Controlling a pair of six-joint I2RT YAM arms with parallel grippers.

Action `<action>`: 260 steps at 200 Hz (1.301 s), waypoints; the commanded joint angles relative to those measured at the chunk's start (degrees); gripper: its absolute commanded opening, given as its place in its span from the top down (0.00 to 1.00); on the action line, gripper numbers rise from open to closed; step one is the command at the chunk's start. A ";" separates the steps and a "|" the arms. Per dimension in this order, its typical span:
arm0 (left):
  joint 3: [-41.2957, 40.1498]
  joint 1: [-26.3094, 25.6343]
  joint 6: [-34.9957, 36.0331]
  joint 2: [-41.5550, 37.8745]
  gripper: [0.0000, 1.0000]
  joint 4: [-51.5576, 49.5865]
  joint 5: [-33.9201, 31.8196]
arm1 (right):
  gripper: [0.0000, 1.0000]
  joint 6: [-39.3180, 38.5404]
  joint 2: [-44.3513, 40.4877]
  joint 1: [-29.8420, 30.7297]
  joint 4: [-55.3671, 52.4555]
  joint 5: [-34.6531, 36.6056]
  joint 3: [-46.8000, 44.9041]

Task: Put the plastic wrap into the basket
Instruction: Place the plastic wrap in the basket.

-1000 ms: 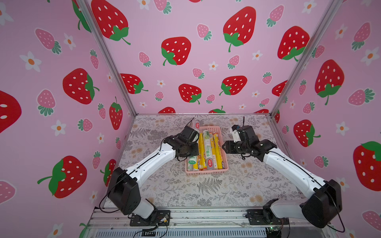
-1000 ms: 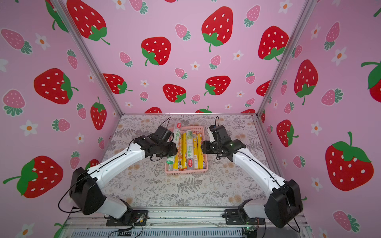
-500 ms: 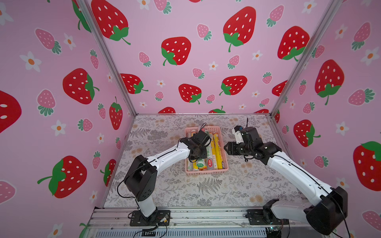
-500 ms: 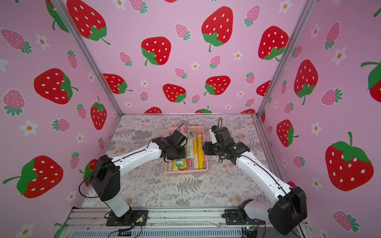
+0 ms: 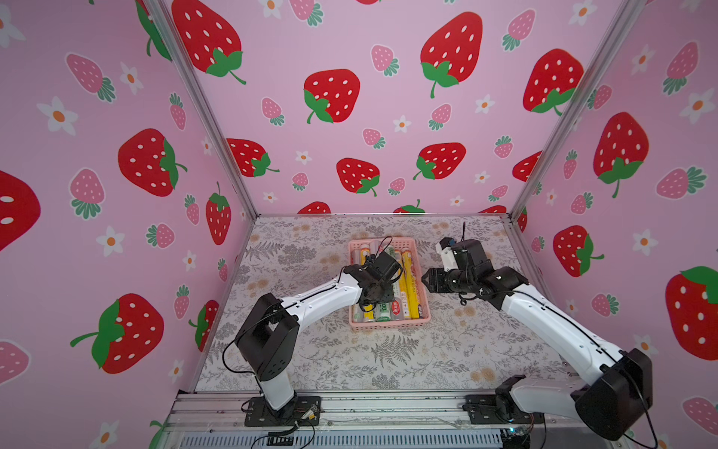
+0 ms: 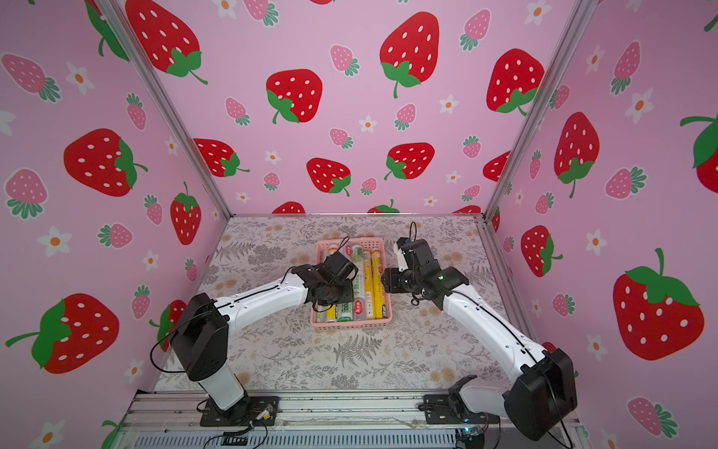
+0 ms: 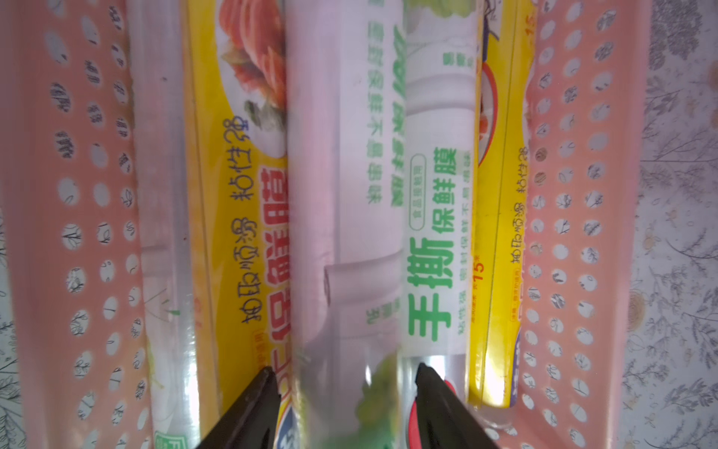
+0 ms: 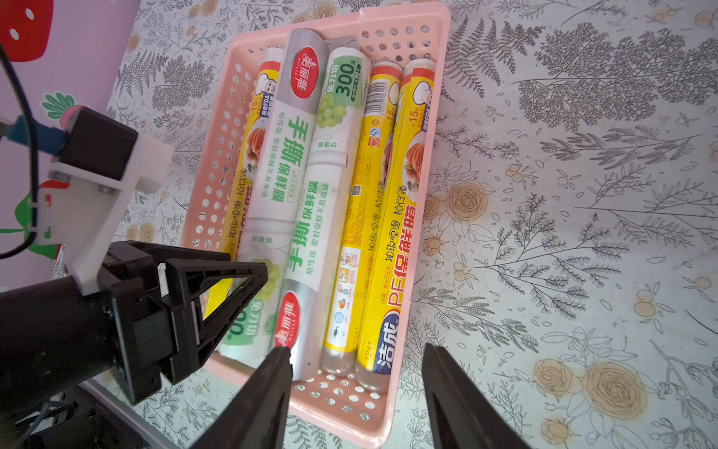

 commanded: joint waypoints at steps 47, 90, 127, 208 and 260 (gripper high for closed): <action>3.89 -0.80 1.70 0.46 0.29 -2.92 -2.49 | 0.41 -1.14 0.28 -0.13 -1.39 -0.08 1.56; 4.53 -0.93 6.58 -8.73 0.22 -5.09 -5.07 | 0.41 -1.12 -0.18 -0.10 0.01 -0.47 1.71; -2.32 -0.80 12.22 -18.66 0.14 -1.98 -14.27 | 0.39 -1.17 -3.69 -0.15 4.55 4.10 -1.50; -24.15 10.31 23.65 -40.52 0.00 10.68 -28.71 | 0.00 -3.61 -16.54 -3.35 8.14 32.41 -10.12; -36.49 22.78 32.55 -44.60 0.00 23.74 -28.45 | 0.00 -4.72 -15.60 -10.78 14.65 45.34 -19.08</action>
